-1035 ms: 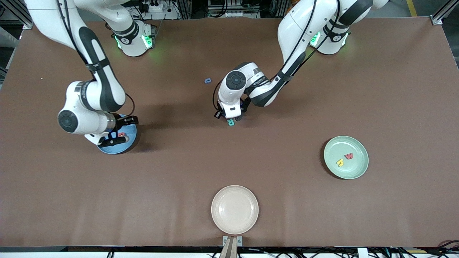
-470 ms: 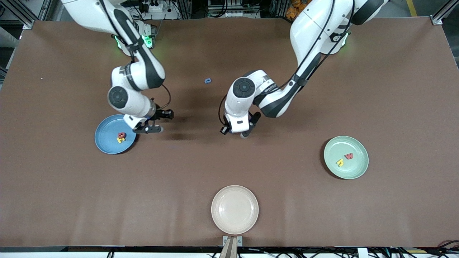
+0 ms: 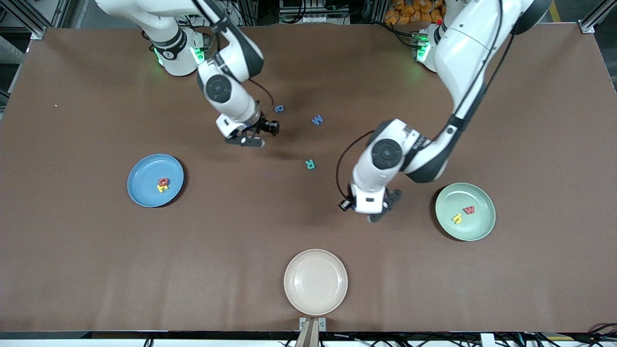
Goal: Sort uppercase to blue plate, lowercase to green plate
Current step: 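Carry the blue E to the green plate while the right gripper withdraws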
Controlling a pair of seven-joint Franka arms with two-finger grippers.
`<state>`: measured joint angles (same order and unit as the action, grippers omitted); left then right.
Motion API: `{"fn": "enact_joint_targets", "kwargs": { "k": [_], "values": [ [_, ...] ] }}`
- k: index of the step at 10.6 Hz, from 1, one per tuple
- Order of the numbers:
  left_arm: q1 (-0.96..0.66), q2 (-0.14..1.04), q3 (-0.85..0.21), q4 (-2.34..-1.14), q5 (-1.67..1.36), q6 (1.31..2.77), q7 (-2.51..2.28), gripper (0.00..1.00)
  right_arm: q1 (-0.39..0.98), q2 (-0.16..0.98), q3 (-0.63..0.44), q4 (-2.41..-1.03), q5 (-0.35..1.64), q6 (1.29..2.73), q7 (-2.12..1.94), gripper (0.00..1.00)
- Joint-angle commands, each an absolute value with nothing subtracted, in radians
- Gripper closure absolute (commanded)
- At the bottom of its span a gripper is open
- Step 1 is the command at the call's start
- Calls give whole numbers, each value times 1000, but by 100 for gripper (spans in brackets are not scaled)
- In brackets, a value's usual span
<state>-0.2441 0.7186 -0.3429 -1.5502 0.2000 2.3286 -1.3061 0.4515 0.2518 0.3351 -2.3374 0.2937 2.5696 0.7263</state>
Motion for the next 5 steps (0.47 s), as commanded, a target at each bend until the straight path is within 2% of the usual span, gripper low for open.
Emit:
{"fn": "enact_joint_targets", "kwargs": {
  "k": [1,5],
  "values": [
    [-175,683,-350,-1566,219,2263,-1098,100,475,212,379,-2376,293,2588,810,37],
    [-8,649,-348,-1574,219,2172,-664,100,511,180,410,-2444,223,2588,822,37]
  ]
}}
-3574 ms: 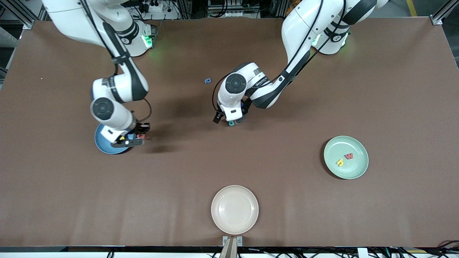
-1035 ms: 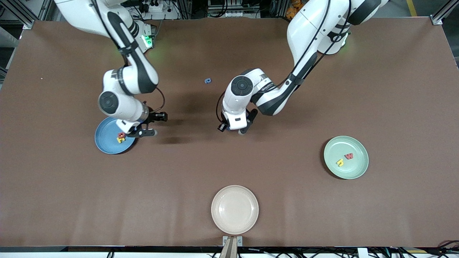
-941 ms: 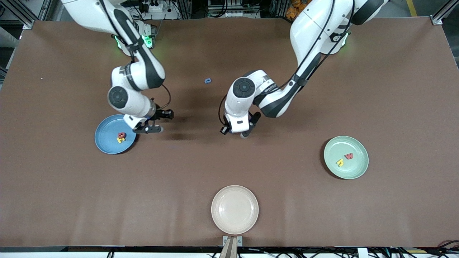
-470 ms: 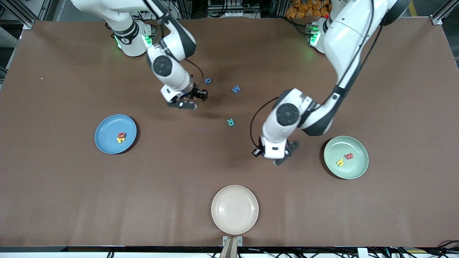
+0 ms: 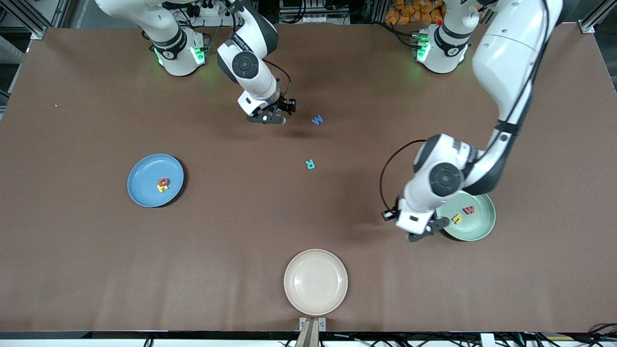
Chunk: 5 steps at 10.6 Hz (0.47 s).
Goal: Sort uppercase to blue plate, lowercase to green plate
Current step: 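Carry the blue E to the green plate while the right gripper withdraws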
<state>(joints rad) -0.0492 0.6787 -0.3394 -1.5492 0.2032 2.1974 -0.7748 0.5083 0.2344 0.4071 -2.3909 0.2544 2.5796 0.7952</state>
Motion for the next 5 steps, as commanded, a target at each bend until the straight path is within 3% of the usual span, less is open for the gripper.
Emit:
{"fn": "enact_joint_targets", "kwargs": {
  "k": [1,5],
  "values": [
    [27,649,-348,-1575,219,2169,-596,100,528,179,411,-2447,219,2589,827,37],
    [155,664,-347,-1577,218,2169,-332,100,538,196,411,-2500,154,2707,834,36]
  ]
}}
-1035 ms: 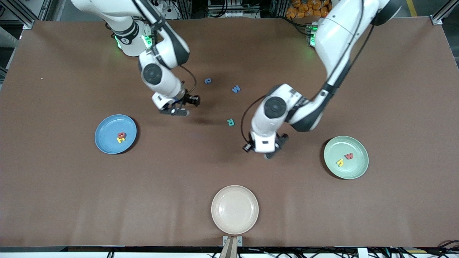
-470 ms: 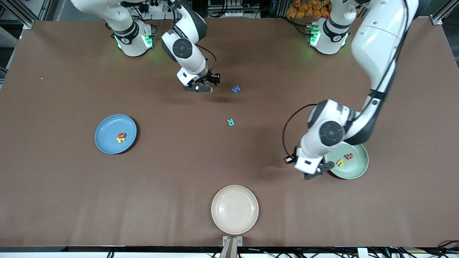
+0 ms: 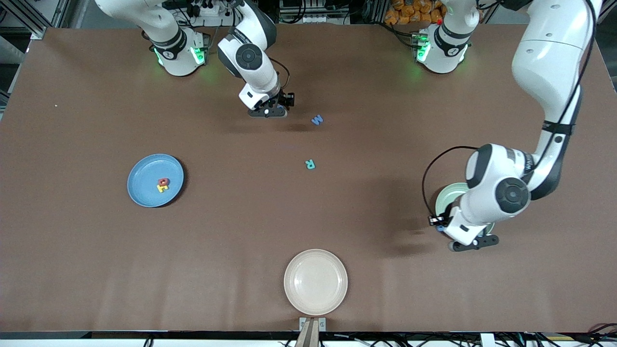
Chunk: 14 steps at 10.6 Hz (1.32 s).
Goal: Sort uppercase to blue plate, lowercase to green plate
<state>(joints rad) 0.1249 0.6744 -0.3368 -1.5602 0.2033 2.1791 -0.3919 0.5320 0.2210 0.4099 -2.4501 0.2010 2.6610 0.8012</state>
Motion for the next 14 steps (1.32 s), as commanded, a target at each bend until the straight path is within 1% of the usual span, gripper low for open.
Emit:
{"fn": "enact_joint_targets", "kwargs": {
  "k": [1,3,7,12,14],
  "values": [
    [178,678,-347,-1577,219,2169,-293,100,537,195,411,-2503,146,2707,834,36],
    [215,696,-347,-1571,219,2171,-226,100,537,199,411,-2502,146,2709,834,36],
    [218,701,-347,-1571,219,2174,-222,100,517,204,408,-2494,138,2711,833,33],
    [232,721,-345,-1572,218,2177,-222,100,499,212,407,-2490,115,2706,841,33],
    [232,722,-345,-1572,218,2177,-224,100,492,233,407,-2458,117,2711,857,33]
  ]
}}
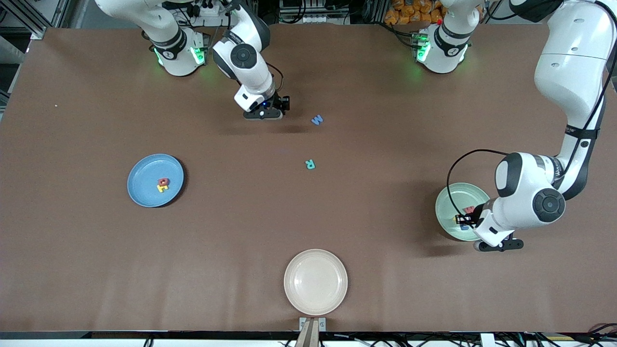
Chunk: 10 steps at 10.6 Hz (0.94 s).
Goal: Sort uppercase to blue plate, lowercase to green plate
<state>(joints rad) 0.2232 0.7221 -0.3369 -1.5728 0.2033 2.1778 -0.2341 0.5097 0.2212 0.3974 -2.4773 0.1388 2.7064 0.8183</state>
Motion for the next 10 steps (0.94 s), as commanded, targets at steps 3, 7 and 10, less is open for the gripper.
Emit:
{"fn": "enact_joint_targets", "kwargs": {
  "k": [3,7,10],
  "values": [
    [232,729,-345,-1572,216,2177,-230,10,489,285,379,-2396,112,2709,996,33],
    [230,729,-345,-1569,216,2177,-235,0,555,415,364,-2180,10,2653,1317,33],
    [230,729,-345,-1569,218,2177,-235,0,696,605,299,-1889,-372,2360,1725,33]
  ]
}}
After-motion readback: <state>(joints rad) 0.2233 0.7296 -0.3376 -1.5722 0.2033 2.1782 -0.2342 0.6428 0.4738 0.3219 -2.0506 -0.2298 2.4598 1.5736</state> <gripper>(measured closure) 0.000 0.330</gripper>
